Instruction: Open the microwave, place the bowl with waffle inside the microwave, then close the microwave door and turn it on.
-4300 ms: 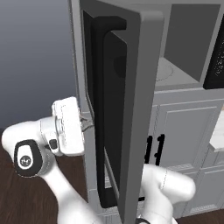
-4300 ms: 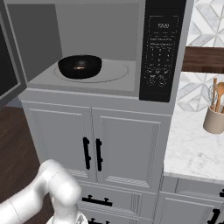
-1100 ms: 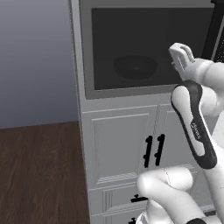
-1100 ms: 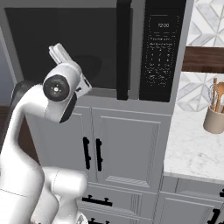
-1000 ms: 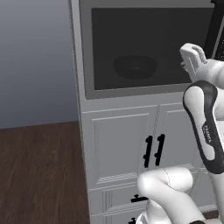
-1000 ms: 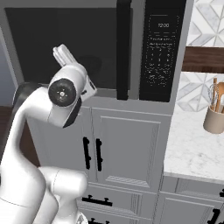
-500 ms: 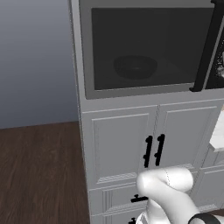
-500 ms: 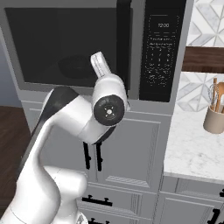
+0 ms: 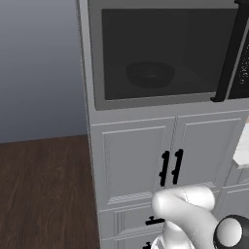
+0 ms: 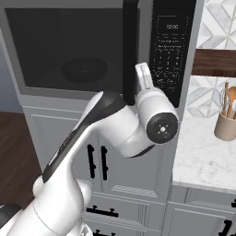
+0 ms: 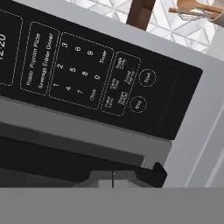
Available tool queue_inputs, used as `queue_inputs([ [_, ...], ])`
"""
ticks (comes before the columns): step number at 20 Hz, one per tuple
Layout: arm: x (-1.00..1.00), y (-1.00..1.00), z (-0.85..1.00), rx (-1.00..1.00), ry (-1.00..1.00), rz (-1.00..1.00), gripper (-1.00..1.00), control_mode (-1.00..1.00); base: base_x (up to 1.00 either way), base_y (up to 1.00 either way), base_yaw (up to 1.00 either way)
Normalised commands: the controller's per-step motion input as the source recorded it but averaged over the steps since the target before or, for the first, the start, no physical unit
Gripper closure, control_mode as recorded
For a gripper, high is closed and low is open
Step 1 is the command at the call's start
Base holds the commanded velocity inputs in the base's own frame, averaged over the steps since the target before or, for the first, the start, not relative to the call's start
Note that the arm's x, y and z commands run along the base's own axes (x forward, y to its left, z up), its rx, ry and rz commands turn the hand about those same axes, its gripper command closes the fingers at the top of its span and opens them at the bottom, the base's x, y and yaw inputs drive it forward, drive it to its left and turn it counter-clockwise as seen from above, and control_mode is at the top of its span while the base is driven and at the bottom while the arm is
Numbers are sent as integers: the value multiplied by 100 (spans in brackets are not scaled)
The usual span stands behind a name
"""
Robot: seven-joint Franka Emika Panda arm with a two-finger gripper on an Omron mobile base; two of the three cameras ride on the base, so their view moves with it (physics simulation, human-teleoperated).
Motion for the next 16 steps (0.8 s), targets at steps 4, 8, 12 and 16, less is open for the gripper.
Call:
queue_inputs([
  [4,41,-46,-18,8,1,-4,100,-100,0,0,0],
  [8,33,-40,-5,9,0,-2,100,-100,0,0,0],
  [12,30,-29,-21,7,0,-1,100,-100,0,0,0],
  [16,31,-19,-17,9,0,0,100,-100,0,0,0],
])
